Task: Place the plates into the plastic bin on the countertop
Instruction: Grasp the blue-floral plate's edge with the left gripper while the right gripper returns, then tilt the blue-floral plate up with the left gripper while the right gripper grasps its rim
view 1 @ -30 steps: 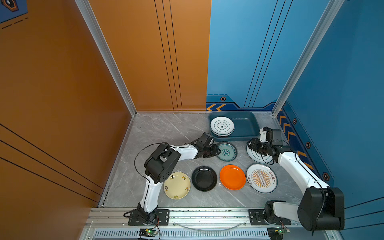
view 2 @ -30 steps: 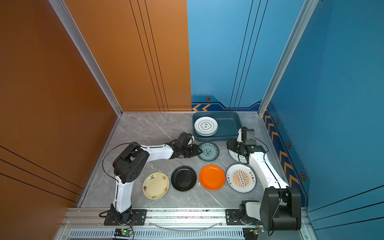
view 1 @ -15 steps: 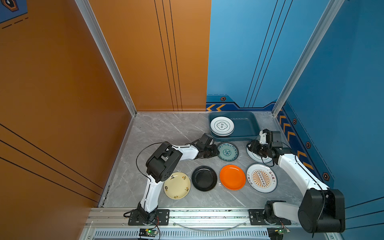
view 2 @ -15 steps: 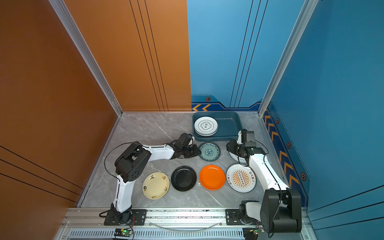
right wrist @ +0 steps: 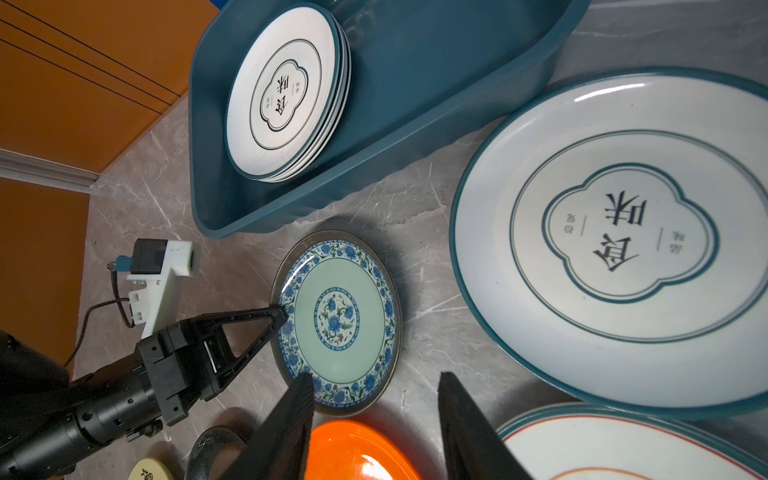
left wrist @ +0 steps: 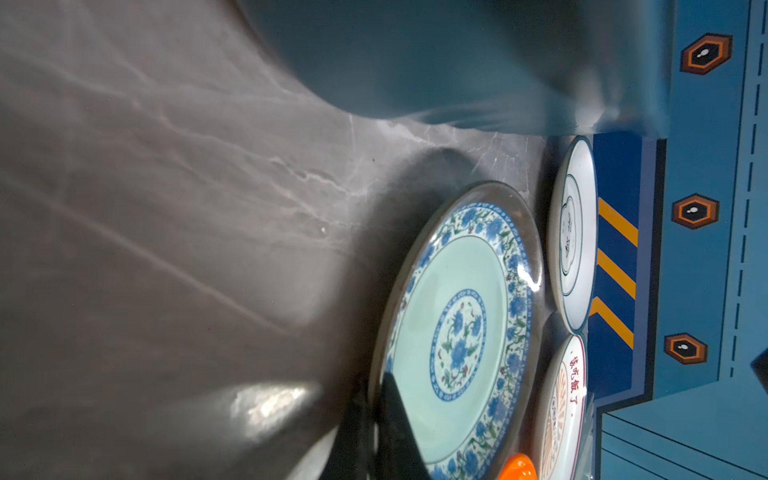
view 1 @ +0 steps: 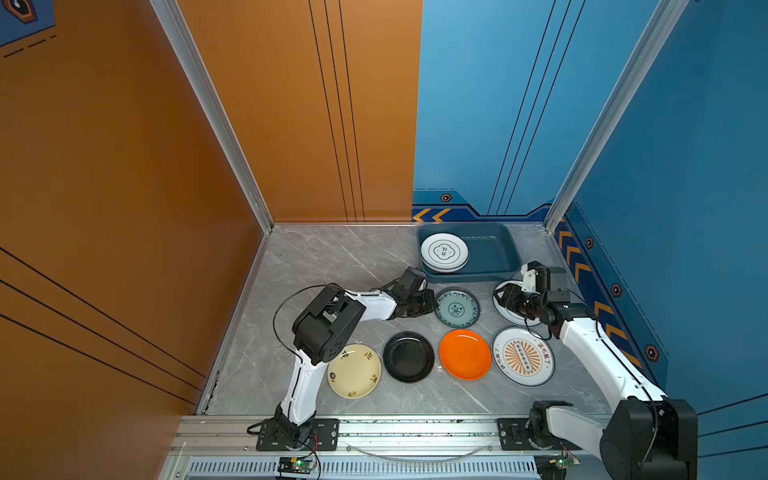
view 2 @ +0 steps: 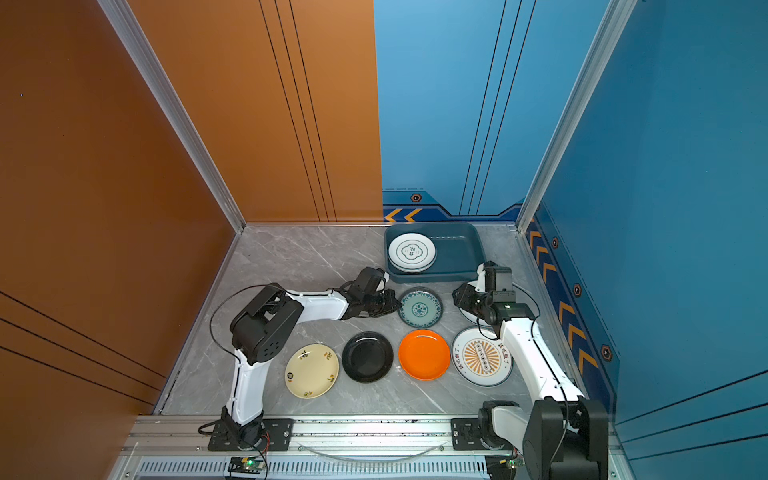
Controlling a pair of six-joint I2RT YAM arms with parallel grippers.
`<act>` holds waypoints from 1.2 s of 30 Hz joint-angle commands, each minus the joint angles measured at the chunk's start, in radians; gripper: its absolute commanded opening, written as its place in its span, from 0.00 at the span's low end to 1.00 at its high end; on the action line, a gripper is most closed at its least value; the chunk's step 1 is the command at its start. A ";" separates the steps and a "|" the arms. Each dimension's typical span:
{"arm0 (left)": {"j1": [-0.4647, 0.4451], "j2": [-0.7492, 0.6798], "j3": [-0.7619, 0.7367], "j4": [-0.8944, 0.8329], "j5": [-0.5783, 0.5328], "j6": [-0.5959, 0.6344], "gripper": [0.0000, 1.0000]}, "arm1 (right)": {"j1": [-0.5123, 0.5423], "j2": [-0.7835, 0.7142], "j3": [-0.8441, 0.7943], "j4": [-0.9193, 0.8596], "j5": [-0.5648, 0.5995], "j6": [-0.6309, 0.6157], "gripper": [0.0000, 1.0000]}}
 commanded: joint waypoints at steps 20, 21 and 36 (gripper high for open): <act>0.261 -0.441 -0.385 -0.072 0.102 0.099 0.00 | 0.108 0.024 -0.052 0.131 -0.252 0.038 0.54; 0.271 -0.467 -0.404 -0.074 0.112 0.100 0.00 | 0.122 0.039 -0.051 0.147 -0.274 0.043 0.54; 0.319 -0.713 -0.479 -0.147 0.192 0.124 0.00 | 0.357 0.256 0.031 0.393 -0.399 0.158 0.68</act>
